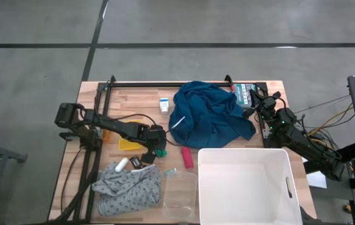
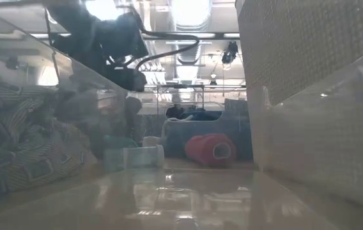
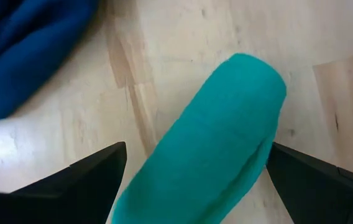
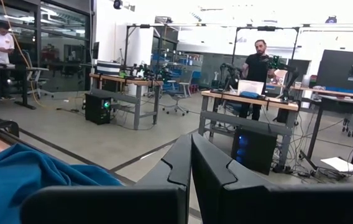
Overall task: Pick & Place Medicine items
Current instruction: Put the green rolled bandage into the yellow bin
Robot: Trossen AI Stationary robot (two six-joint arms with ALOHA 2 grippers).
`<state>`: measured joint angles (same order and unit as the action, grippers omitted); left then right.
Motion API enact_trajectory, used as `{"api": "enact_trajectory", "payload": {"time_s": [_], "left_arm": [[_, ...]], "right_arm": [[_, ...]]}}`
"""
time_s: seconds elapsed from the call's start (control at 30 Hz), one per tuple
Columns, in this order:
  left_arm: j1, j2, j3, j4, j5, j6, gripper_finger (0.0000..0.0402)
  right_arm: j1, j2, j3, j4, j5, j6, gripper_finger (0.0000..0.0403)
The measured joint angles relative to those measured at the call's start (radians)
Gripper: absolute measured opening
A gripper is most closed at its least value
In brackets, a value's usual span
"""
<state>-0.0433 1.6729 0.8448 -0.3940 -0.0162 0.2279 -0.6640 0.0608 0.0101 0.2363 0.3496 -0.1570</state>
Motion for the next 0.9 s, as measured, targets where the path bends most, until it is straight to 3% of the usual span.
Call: {"api": "enact_trajectory", "payload": {"time_s": [0.47,0.9], "left_arm": [[0.000,0.000,-0.004,0.000,-0.003,0.000,0.0372],[0.000,-0.004,-0.045,0.039,0.003,-0.022,0.0268]], "right_arm": [[0.000,0.000,0.000,0.000,0.000,0.000,0.0008],[0.000,0.000,0.000,0.000,0.000,0.000,0.0008]]}}
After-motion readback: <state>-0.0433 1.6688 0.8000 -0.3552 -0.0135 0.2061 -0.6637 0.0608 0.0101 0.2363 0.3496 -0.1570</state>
